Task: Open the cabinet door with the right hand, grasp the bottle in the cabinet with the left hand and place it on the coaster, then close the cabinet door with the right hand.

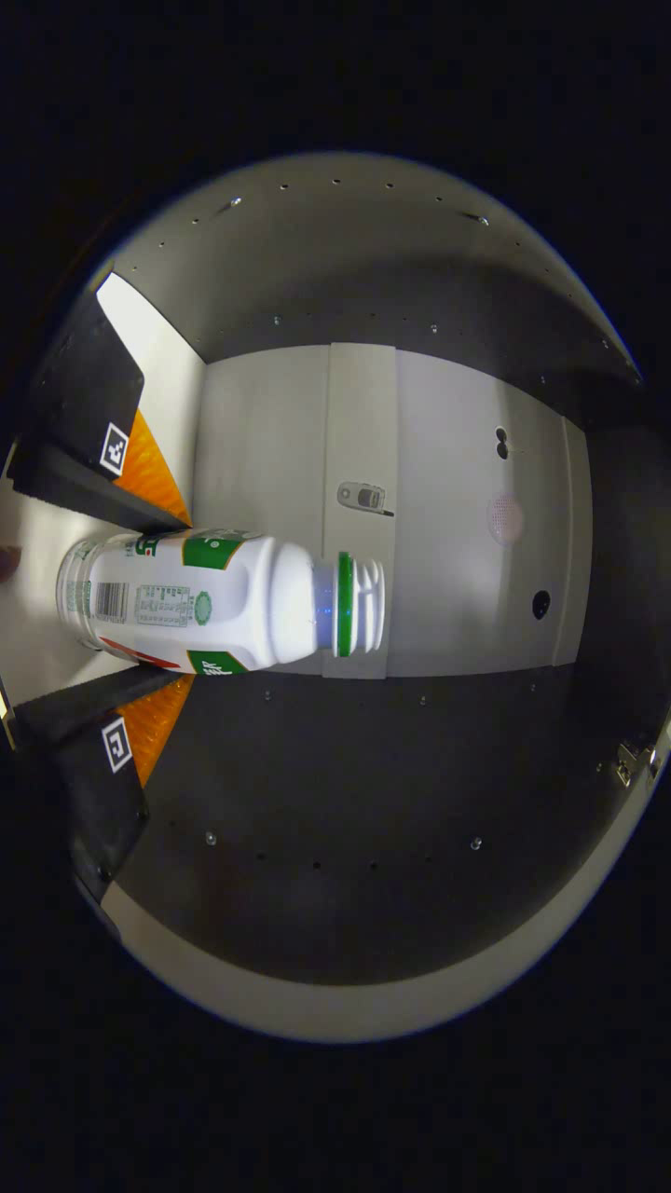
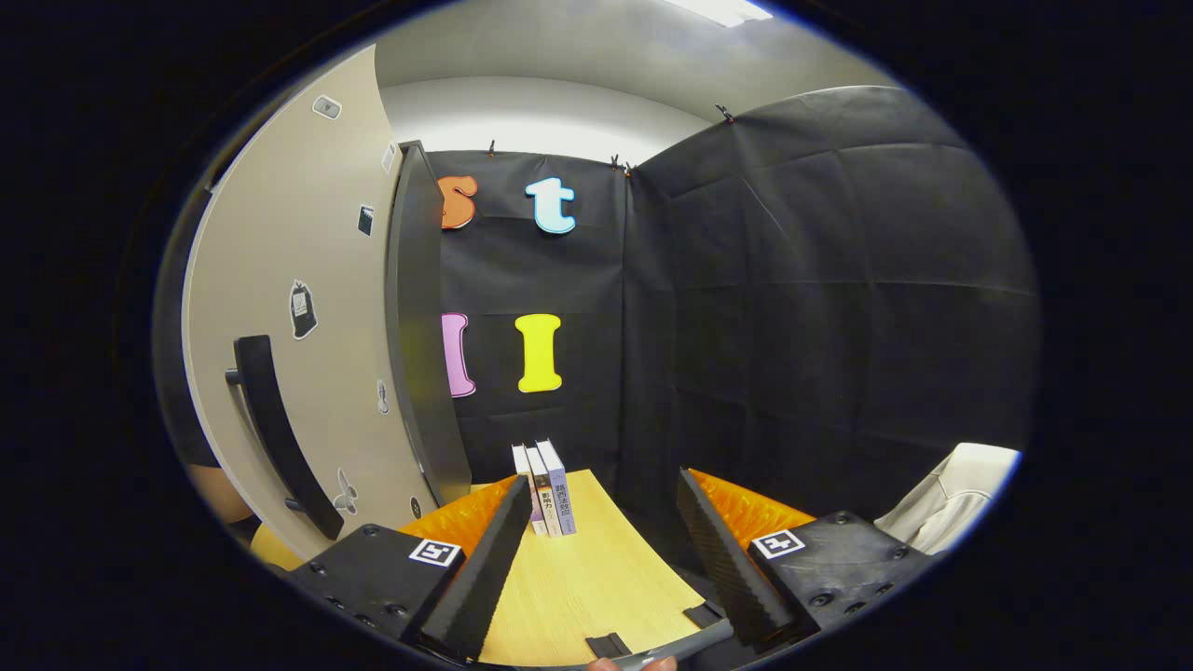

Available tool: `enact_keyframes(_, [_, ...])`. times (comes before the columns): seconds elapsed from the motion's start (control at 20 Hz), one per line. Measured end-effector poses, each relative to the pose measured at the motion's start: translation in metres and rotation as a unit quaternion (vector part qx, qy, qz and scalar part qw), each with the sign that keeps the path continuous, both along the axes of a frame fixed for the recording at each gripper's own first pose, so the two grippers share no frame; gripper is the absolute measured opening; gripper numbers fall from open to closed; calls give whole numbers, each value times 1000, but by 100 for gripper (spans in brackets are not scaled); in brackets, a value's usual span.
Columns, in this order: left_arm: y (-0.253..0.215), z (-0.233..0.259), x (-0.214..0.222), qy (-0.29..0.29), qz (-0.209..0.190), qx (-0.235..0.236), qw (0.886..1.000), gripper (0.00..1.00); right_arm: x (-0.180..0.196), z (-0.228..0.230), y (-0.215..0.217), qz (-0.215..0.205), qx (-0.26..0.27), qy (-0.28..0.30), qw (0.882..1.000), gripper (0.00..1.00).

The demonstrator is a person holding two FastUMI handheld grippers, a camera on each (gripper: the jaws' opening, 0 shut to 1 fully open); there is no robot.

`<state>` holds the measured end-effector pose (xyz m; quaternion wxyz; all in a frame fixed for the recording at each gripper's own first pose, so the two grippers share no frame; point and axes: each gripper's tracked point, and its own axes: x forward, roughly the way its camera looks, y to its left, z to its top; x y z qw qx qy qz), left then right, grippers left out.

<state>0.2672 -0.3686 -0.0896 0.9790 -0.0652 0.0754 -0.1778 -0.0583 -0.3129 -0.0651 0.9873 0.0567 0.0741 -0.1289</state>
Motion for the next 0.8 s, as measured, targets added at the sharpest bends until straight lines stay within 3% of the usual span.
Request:
enact_keyframes(0.3, [48, 34, -49, -22, -2, 4, 1000, 77, -4, 19, 14, -6, -16, -30, 999, 97])
enact_keyframes(0.8, [194, 47, -158, -56, 39, 7, 998, 77, -19, 59, 42, -34, -39, -98, 994, 98])
